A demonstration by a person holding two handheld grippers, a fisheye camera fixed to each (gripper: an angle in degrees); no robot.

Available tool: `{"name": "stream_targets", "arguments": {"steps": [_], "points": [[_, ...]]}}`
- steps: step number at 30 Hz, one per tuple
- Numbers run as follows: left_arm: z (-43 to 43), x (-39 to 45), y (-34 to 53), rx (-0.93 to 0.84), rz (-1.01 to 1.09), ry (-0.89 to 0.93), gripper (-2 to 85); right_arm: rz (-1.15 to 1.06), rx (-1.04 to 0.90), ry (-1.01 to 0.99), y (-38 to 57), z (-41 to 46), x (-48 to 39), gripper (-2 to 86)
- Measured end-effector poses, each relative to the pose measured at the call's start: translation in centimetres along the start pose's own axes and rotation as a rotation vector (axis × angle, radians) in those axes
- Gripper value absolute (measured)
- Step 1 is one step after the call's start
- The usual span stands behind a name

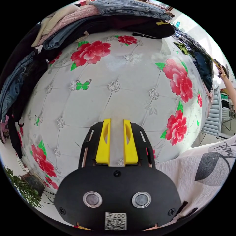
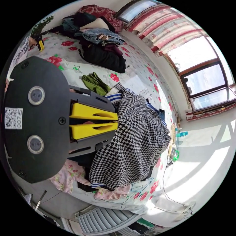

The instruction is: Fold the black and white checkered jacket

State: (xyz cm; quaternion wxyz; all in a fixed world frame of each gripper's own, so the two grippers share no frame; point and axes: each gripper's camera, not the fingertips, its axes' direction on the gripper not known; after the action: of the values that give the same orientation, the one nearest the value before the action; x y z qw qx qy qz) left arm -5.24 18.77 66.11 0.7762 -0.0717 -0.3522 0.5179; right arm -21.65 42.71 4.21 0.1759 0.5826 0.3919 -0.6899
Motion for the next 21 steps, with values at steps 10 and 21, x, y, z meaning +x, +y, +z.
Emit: {"name": "stream_targets", "arguments": {"steps": [10, 21], "points": [[-1.0, -1.2, 1.2, -0.012, -0.002, -0.004, 8.2, -0.164, -0.093, 0.184, 0.1, 5.5, -3.7, 7.6], [-2.5, -2.7, 4.0, -0.011, -0.019, -0.027, 7.5, -0.154, -0.104, 0.212, -1.1, 5.9, -3.3, 0.1]]}}
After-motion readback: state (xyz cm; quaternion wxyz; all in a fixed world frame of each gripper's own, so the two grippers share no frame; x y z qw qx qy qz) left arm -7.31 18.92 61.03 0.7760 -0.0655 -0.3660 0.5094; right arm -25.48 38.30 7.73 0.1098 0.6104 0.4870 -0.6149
